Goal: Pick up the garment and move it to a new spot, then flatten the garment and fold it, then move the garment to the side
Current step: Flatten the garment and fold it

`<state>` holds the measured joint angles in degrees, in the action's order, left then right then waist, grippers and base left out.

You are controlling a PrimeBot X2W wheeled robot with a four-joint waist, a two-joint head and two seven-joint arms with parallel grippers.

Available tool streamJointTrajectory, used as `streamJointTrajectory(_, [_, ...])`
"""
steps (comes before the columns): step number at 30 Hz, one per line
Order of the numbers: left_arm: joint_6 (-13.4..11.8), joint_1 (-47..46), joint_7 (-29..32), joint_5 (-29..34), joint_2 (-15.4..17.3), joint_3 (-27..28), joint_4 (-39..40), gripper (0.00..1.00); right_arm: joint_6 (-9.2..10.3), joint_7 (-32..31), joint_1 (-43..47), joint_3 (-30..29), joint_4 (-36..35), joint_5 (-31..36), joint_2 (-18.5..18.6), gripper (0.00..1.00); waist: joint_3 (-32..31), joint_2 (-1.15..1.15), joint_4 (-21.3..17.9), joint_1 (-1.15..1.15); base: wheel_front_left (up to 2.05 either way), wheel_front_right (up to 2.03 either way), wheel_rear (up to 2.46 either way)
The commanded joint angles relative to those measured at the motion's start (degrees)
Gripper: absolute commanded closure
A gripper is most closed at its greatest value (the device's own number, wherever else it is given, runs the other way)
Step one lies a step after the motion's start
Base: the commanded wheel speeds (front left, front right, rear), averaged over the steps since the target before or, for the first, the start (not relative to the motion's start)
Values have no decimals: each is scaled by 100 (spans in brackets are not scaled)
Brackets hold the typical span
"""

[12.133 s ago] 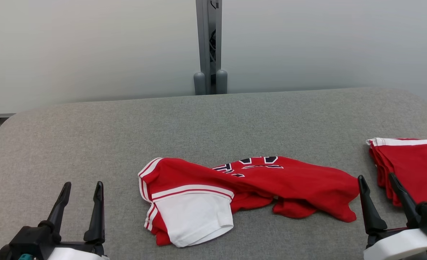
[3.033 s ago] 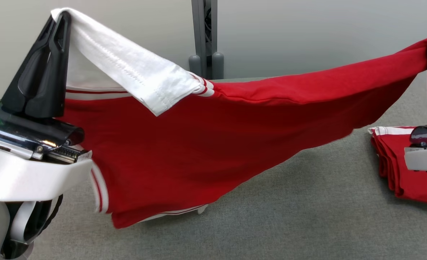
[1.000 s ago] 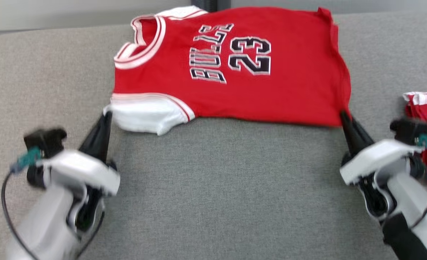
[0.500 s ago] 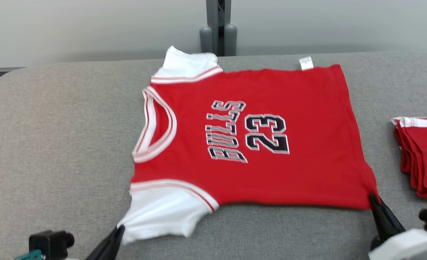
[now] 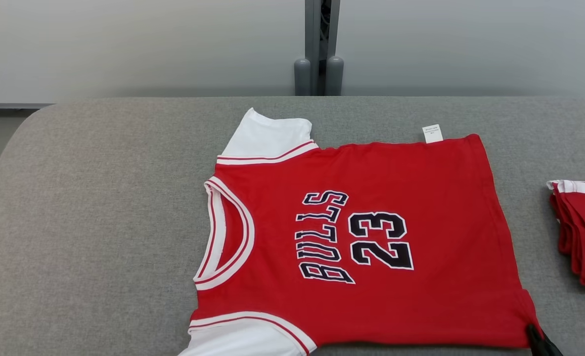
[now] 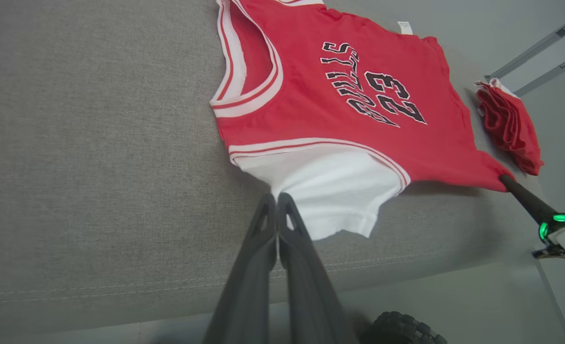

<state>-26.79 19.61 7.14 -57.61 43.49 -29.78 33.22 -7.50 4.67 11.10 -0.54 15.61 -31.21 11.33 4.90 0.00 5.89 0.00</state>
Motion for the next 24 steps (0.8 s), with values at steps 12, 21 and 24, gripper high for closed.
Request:
streamJointTrajectory(12, [271, -891, 328, 176, 305, 178, -280, 100, 1, -1814, -400, -593, -1314, 405, -466, 100, 218, 0, -302, 0, 0, 0, 0])
streamJointTrajectory(21, [821, -2176, 790, 14, 194, 228, -857, 100, 1, -3120, -1764, -594, -1404, 698, -391, 100, 784, 0, -418, 0, 0, 0, 0])
streamJointTrajectory(24, [1029, -2638, 952, -4, 48, 137, -1232, 100, 1, -3244, -2113, -564, -1144, 785, -316, 100, 975, 0, -412, 0, 0, 0, 0])
